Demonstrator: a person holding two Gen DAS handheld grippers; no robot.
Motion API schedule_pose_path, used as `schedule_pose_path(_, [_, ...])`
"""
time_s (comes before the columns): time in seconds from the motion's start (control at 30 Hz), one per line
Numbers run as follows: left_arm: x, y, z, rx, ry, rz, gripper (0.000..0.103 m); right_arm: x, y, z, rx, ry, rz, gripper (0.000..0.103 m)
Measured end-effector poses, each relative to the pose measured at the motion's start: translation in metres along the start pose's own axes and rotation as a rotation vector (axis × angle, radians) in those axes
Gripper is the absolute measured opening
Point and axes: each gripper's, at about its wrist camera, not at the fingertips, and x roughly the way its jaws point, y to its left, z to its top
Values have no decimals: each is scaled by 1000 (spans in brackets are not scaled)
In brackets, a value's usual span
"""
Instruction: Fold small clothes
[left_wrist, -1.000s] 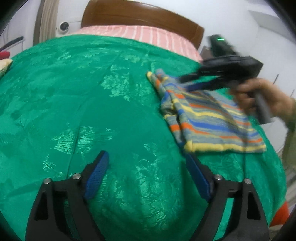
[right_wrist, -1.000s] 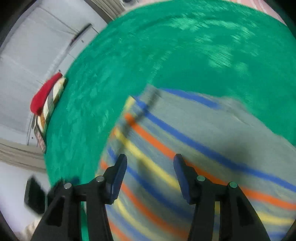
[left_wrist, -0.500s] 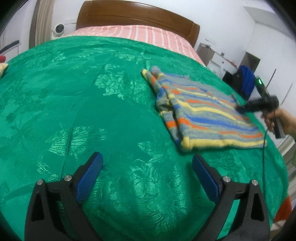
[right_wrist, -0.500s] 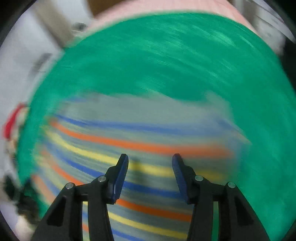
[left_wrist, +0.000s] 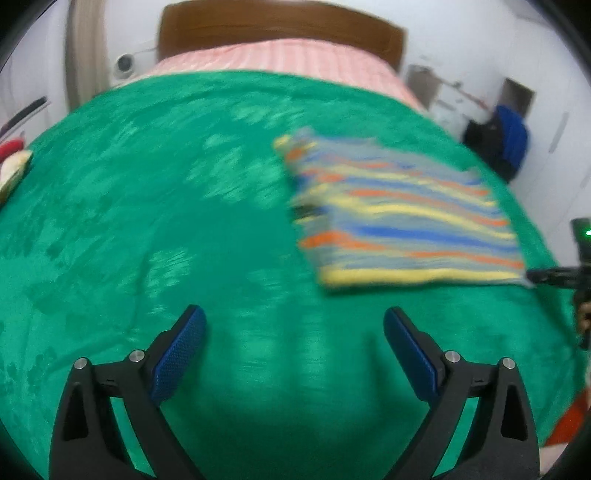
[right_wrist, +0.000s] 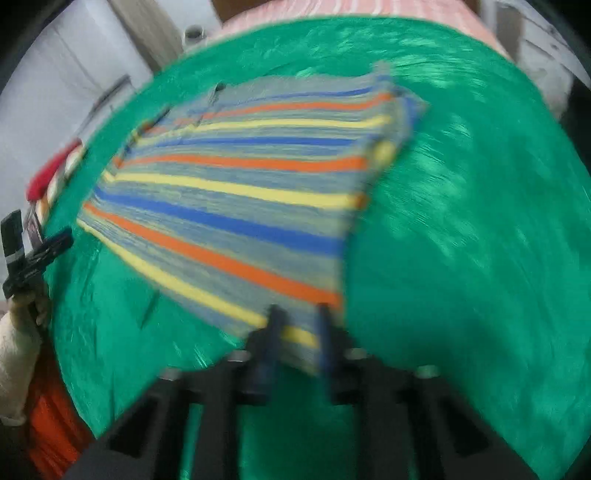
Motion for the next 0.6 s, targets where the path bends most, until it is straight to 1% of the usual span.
schedule_pose_path(0.03, [-4,-18,3,38,-8,-23,97,-10,-8,-9,40,-13,-34,41])
schedule_pose_path(0.1, [-4,-63,11,139,-12,-75,97,-35,-20,-32,107,-75,-31,41])
schedule_pose_path(0.13, [-1,-89,14,194,-10,-108,97,-47,-27,-39,130,-114,-8,41])
schedule_pose_path(0.17, [7,-126,18,266,2,-158,97,-59,-32,-48,156,-153,10,42])
schedule_pose_path(0.2, [14,-152,19,315,15,-195,97,-69,-36,-57,178,-183,20,42])
schedule_pose_path(0.23, [26,-185,19,373,42,-241,94,-79,-42,-67,202,-218,27,44])
schedule_pose_path(0.27, [34,-206,17,413,63,-267,85,-85,-47,-66,216,-234,29,44])
schedule_pose_path(0.3, [50,-240,14,489,98,-300,81,-92,-55,-68,232,-247,32,46])
schedule_pose_path(0.33, [66,-270,9,561,132,-314,79,-96,-61,-73,254,-257,38,46])
schedule_pose_path(0.37, [83,-295,3,620,163,-313,79,-100,-71,-73,267,-258,45,46])
schedule_pose_path(0.4, [97,-312,1,655,185,-302,79,-101,-76,-74,283,-258,60,46])
schedule_pose_path(0.43, [108,-325,-2,678,193,-284,79,-104,-83,-70,295,-260,75,46])
schedule_pose_path(0.47, [119,-336,-4,688,176,-265,78,-105,-88,-69,305,-266,98,46])
schedule_pose_path(0.5, [125,-341,-2,674,154,-261,76,-104,-89,-63,309,-272,120,46])
schedule_pose_path(0.53, [129,-343,2,645,147,-254,58,-105,-93,-54,313,-282,152,46])
schedule_pose_path(0.57, [131,-341,6,614,140,-242,22,-104,-97,-46,317,-284,177,46])
schedule_pose_path(0.6, [131,-336,11,574,134,-231,10,-101,-101,-36,325,-281,208,48])
